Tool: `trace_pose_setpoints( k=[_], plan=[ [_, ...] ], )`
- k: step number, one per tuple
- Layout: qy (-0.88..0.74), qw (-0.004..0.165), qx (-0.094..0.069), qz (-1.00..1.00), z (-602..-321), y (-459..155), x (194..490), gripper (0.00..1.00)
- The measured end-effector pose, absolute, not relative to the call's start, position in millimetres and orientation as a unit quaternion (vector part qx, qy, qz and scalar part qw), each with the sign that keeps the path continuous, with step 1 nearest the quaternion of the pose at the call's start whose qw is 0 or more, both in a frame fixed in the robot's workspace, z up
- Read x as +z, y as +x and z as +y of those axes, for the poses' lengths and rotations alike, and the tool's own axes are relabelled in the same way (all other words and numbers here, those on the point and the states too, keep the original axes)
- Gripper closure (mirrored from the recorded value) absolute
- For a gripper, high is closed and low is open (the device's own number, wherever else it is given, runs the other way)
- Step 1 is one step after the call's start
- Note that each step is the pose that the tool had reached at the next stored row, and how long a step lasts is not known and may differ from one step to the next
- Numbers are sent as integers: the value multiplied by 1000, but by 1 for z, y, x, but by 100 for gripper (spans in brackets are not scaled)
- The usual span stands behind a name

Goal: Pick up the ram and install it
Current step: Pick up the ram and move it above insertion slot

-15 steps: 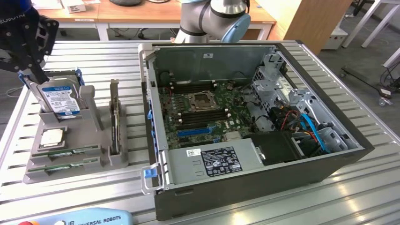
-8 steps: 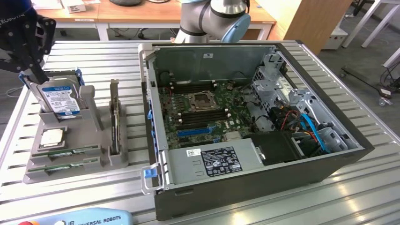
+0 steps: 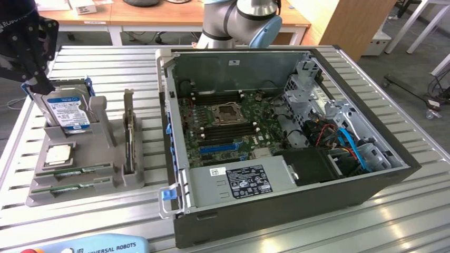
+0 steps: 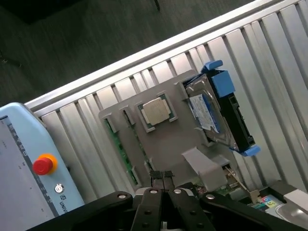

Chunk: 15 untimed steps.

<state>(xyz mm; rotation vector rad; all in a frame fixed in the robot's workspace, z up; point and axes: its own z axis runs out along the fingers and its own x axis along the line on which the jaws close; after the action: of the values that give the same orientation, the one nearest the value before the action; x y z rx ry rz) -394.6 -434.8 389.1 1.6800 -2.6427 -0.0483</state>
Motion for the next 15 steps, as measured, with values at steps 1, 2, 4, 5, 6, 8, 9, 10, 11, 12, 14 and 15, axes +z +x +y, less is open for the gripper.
trace_pose_setpoints(
  k=[1, 2, 4, 5, 6, 8, 9, 10, 11, 12, 14, 15],
  plan=[
    [543, 5, -15, -840, -435, -395, 389, 90],
    [550, 5, -15, -835, -435, -395, 389, 90],
    [562, 5, -15, -827, -435, -395, 389, 90],
    [568, 5, -15, -823, -435, -395, 389, 90],
    [575, 6, -15, -818, -435, -395, 389, 90],
    [587, 6, -15, -809, -435, -395, 389, 90],
    [593, 6, -15, -805, -435, -395, 389, 90],
    [599, 6, -15, -801, -435, -395, 389, 90],
    [604, 6, -15, -797, -435, -395, 389, 90],
    [609, 6, -15, -793, -435, -395, 388, 90],
    [616, 7, -15, -788, -435, -395, 388, 90],
    [618, 7, -15, -786, -435, -395, 388, 90]
  ],
)
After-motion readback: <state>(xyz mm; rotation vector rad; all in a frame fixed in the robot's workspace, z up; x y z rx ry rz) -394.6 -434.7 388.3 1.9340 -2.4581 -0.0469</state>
